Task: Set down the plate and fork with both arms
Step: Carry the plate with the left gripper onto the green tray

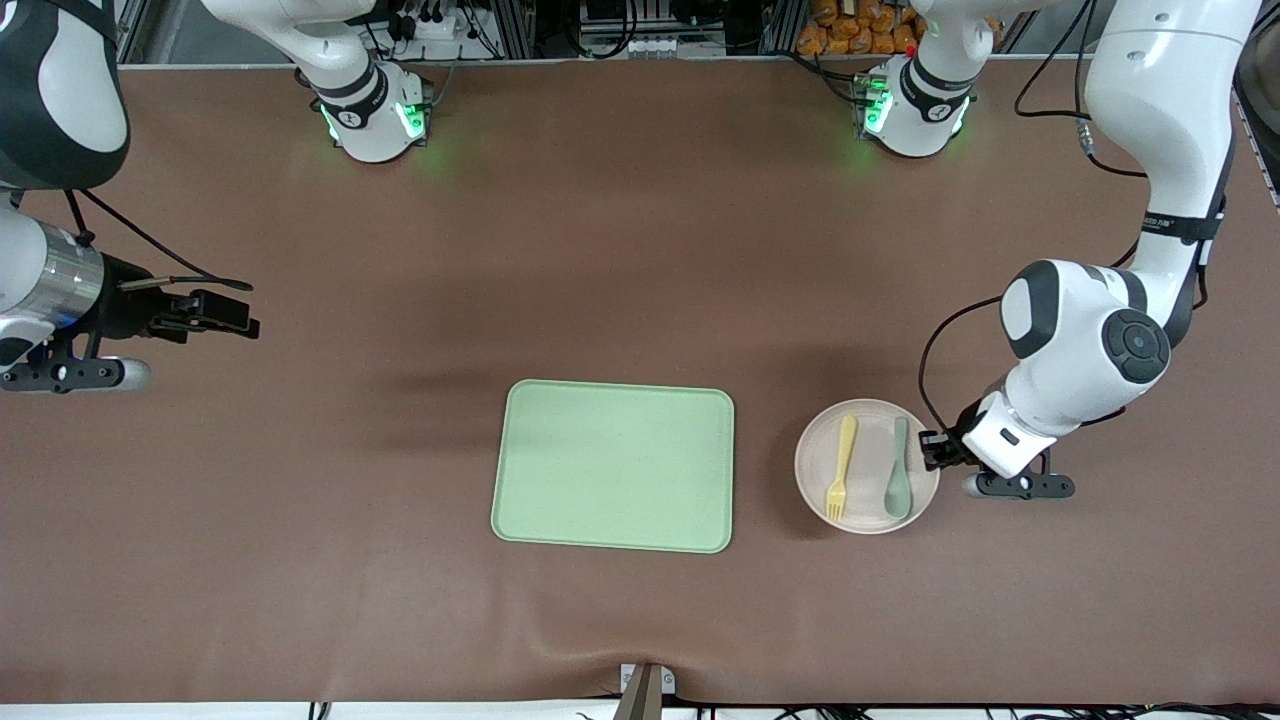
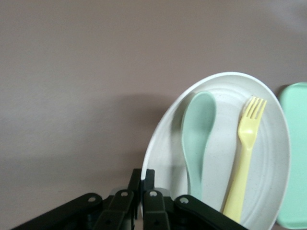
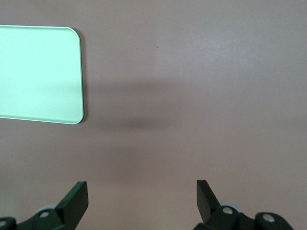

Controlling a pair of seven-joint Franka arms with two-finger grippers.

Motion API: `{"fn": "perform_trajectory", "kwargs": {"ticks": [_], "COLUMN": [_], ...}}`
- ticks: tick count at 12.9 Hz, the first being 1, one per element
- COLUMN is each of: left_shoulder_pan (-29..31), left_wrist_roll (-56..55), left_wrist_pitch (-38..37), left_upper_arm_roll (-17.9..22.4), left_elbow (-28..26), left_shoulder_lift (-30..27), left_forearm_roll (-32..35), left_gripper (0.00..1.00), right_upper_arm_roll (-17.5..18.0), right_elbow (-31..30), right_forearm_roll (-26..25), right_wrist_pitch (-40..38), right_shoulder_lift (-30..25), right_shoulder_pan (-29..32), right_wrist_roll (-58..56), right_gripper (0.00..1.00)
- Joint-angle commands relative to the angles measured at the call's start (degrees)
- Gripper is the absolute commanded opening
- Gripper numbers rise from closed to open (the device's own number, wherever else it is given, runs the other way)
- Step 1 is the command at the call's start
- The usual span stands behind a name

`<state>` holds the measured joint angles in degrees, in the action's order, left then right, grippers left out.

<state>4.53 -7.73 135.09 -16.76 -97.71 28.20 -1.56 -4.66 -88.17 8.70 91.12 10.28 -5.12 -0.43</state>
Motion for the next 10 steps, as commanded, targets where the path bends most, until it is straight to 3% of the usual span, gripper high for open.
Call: {"fn": "perform_trajectory", "kwargs": {"ticks": [1,7,10], "left_shoulder_pan": [-4.3,-16.5,-20.2], "left_wrist_roll": [-5.0,-18.2,-21.9], "left_wrist_pitch": [-3.7,-3.2,4.4], "left_upper_arm_roll": [-0.2,-0.2,-0.2], "left_elbow": [6.6,15.7,16.9], "left_shoulder_lift": [2.3,11.7,17.0], "left_forearm_roll": [-2.2,-3.5,-3.5], "left_gripper": [0.00,0.00,0.00], "right_upper_arm_roll": [0.2,0.2,0.2], "right_elbow": [0.4,-0.2,0.0], "right_forearm_roll": [0.4,0.5,0.4], "right_wrist_pitch": [-0.6,-0.6,1.6], "right_shoulder_lift": [0.2,1.6,4.6], "right_shoulder_pan": [0.5,0.2,-3.0], "right_wrist_roll": [0.1,0.1,0.2], "right_gripper": [1.00,1.00,1.00]}}
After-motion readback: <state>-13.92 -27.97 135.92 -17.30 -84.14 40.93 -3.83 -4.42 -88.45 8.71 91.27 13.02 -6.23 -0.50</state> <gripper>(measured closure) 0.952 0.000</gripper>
